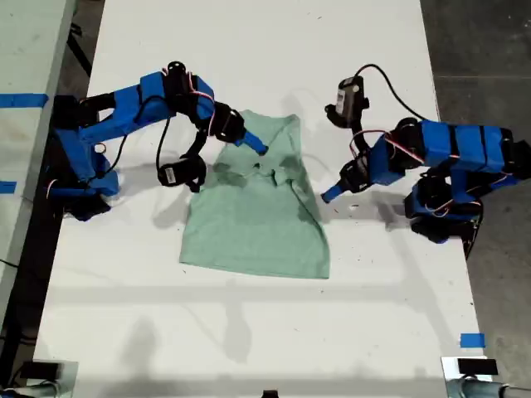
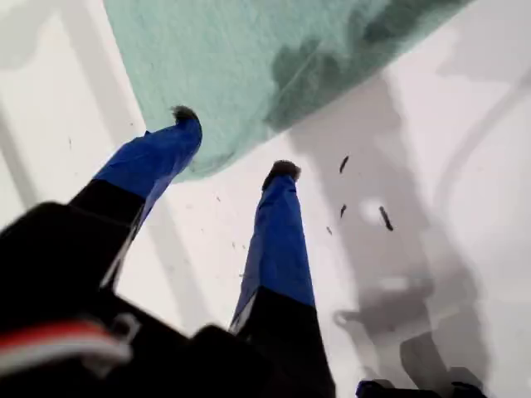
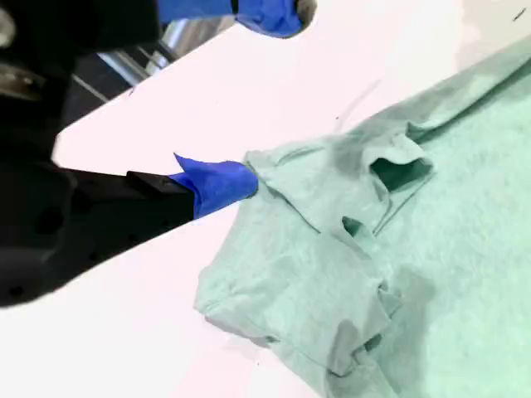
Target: Fold tshirt
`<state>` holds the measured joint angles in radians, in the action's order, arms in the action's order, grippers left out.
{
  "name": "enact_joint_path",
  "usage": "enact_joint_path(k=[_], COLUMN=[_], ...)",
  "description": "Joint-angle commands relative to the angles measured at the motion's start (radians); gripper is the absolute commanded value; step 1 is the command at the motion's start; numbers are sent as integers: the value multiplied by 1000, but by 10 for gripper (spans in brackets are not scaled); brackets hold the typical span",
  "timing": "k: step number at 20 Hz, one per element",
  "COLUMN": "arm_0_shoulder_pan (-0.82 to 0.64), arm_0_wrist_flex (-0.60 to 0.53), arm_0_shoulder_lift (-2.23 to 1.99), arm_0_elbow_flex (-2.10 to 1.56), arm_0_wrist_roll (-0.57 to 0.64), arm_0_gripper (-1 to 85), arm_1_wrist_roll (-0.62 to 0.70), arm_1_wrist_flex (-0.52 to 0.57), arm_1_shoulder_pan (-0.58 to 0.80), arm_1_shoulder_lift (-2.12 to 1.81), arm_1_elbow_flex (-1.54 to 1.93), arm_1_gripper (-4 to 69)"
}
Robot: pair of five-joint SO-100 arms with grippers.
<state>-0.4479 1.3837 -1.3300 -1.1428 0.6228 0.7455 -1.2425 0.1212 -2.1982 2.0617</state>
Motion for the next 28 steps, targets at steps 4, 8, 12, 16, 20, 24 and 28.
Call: enact_joint_path(k=[4,8,12,16,20,24,28], arm_0_shoulder_pan=[112,172,222,249,259,261,261], arm_0_wrist_flex=[-126,-261,-313,-403,-428,-428,-428], arm_0_shoulder_lift=[-201,-314,-333,-426,-485,-502,-509], arm_0_elbow_flex=[-198,-411,-485,-634,-709,-727,-742], arm_0_wrist_roll=[-104,-175,-229,-281,-302,-305,-305], arm_0_gripper=[276,275,274,272,269,267,266], arm_1_wrist_roll=[-137,-206,-255,-316,-333,-334,-337], arm_1_wrist_flex=[158,221,267,308,364,364,359], arm_1_shoulder_pan=[-178,-265,-334,-397,-407,-411,-423], arm_1_shoulder_lift=[-48,6,112,279,422,555,634], arm_1_elbow_flex=[123,150,126,92,63,-40,-121], arm_1_gripper=[211,216,225,234,238,241,244])
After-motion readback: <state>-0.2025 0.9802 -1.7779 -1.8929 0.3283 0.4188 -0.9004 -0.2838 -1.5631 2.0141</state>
